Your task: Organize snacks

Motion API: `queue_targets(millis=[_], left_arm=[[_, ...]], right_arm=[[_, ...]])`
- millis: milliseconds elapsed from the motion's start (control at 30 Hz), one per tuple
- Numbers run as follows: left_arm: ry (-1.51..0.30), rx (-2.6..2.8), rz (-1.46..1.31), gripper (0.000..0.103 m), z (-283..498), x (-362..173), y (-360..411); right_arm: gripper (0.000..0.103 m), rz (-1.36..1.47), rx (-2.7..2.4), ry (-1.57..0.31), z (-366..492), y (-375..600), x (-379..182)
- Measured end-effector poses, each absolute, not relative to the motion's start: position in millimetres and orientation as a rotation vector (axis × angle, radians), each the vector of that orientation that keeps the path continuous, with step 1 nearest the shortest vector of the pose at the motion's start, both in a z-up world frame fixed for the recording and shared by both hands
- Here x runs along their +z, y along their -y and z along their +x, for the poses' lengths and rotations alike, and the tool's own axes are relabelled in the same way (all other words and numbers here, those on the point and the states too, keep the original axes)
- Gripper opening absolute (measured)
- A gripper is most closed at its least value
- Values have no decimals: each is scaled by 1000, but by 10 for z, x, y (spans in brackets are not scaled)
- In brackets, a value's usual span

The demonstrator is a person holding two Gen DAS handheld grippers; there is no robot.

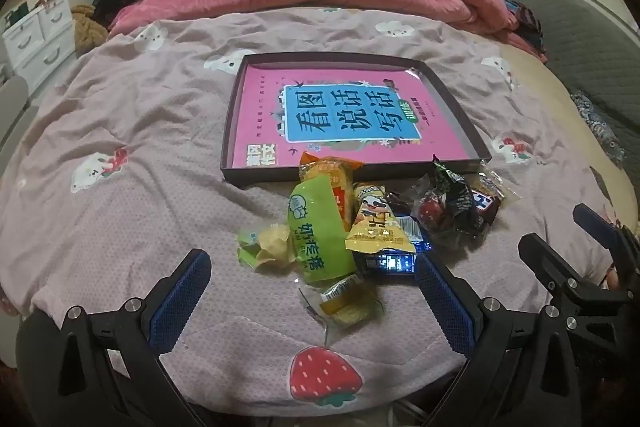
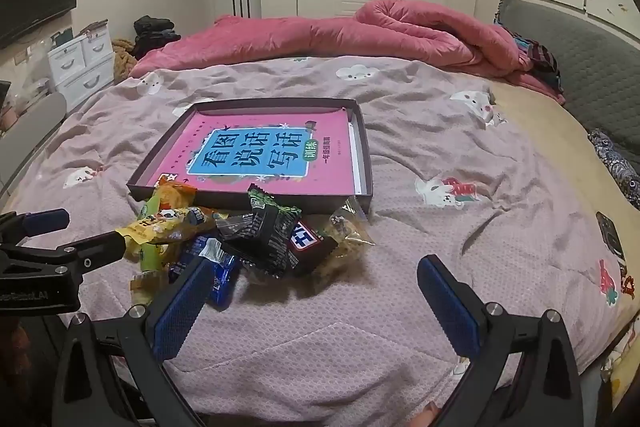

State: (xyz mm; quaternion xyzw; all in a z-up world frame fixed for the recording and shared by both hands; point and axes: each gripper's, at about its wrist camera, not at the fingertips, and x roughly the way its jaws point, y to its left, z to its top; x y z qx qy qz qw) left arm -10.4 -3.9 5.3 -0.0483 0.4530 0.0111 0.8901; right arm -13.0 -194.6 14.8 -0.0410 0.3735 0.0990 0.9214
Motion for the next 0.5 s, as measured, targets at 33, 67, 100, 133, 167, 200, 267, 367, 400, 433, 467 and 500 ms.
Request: queue_targets(millis=[33,67,100,133,167,200,267,367,400,433,467,500], left_arm=[[-942,21,-100,101,-96,48,37],[-943,21,-100,101,-87,47,30],[-944,20,-101,101,-88,50,31],[-943,20,-101,101,-87,49,31],[-942,22,-101,101,-91,47,37],[-943,21,-102,101,-89,46,36],[-946,20,-103,101,-84,44,40],[-947,20,-104,101,-76,35,47],[-947,20,-104,101,-75,36,50],[-947,19,-104,101,-75,34,53],[-946,18,-105,101,-76,31,54],[-948,17,-104,101,-72,31,57]], right_arm=[[102,-84,202,-767,-131,1949,144],[102,-83,202,-767,-131,1946,143],[102,-84,201,-767,-128,1946,144],[102,-84,201,-767,-127,1947,144],[102,-83,202,-768,-127,1949,144],[102,-82,202,-769,-124,1951,142],[102,-83,200,-770,-127,1947,144],[102,-84,199,-770,-125,1948,140],[102,-83,200,-771,-125,1954,139],[102,-82,200,-771,-125,1952,139],[102,-82,200,-771,-125,1955,138],[102,-81,200,-771,-124,1958,135]])
